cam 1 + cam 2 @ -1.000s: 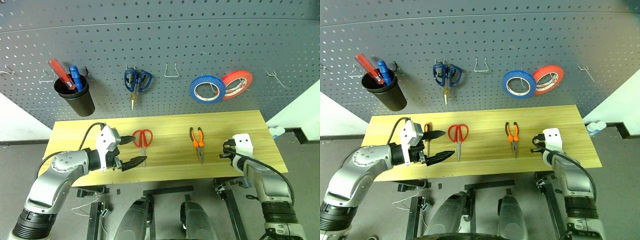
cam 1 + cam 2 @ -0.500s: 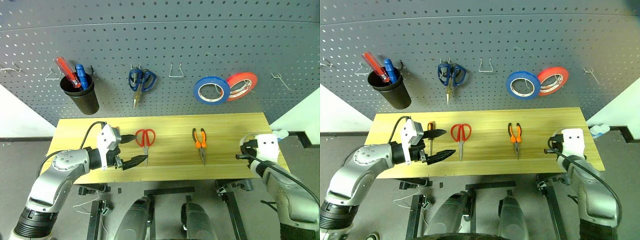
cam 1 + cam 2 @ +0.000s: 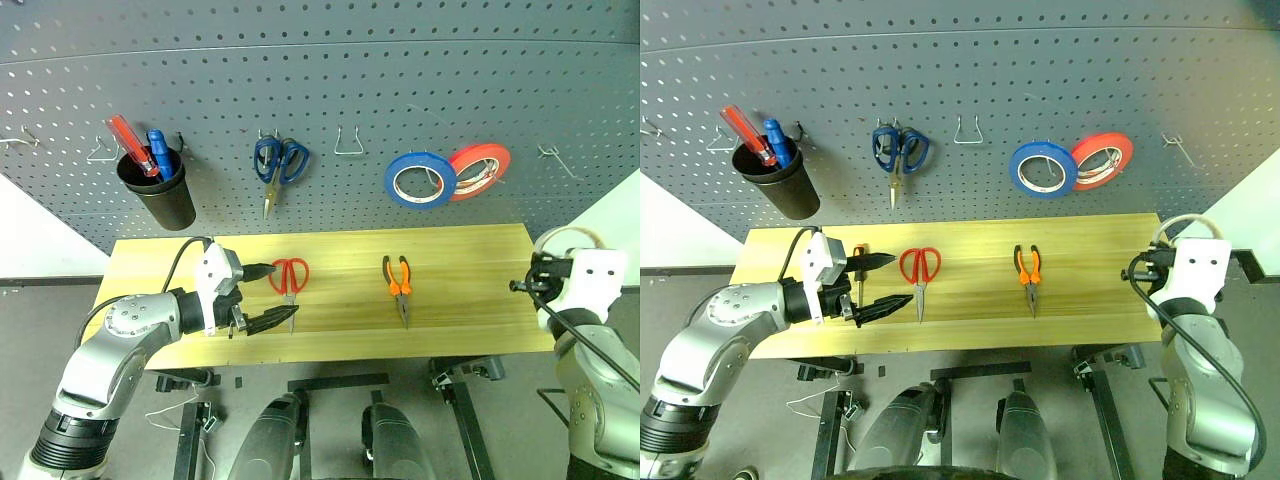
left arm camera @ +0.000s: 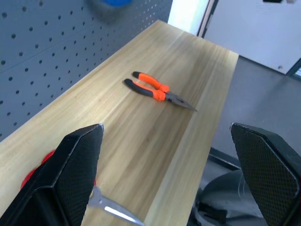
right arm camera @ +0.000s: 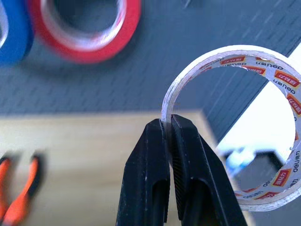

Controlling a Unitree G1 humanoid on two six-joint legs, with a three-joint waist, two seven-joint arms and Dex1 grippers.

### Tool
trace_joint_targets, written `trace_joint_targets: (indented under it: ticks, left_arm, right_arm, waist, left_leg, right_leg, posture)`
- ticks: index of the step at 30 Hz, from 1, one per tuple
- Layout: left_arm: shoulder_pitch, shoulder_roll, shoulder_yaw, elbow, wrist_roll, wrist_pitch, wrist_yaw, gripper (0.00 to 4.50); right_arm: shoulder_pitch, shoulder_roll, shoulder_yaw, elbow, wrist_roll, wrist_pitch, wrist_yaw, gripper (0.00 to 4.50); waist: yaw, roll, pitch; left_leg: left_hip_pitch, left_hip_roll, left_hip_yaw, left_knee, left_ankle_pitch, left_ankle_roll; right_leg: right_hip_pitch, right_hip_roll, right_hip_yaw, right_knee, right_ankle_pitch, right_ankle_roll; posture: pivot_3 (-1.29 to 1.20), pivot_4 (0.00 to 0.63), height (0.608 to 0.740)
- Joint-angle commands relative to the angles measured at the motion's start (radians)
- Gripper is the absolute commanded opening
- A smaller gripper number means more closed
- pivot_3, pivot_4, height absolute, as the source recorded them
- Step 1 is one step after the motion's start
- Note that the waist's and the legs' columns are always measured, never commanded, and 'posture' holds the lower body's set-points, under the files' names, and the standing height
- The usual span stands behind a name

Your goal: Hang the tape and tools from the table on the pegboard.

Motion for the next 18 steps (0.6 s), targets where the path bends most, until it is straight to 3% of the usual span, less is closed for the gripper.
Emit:
trace_joint_targets:
  ticks: [1,18]
  left_arm:
    - [-0.004,-0.007,0.030,-0.033,-0.037,0.000,0.008,4.50]
    - [0.003,0.002,0.042,-0.051,-0.069,0.009,0.033,4.50]
  right_arm:
    - [-0.046,-0.025,-0.014,0.066,-0.034,-0.130,-0.013,0.04]
    - [-0.313,-0.092,0.037,0.474,-0.049,-0.456,0.023,0.04]
  waist:
    - [0.000,0.000,0.000]
    - [-0.003,0.000,0.000]
  left_leg:
    - [0.000,0.000,0.000,0.000,0.000,0.000]
    - [0.001,0.000,0.000,0.003,0.002,-0.002]
  right_leg:
    - [0.000,0.000,0.000,0.000,0.000,0.000]
    - [-0.001,0.001,0.001,0.009,0.000,0.000]
  posture:
    - [0.03,0.204,0.740]
    - [0.05,0.202,0.740]
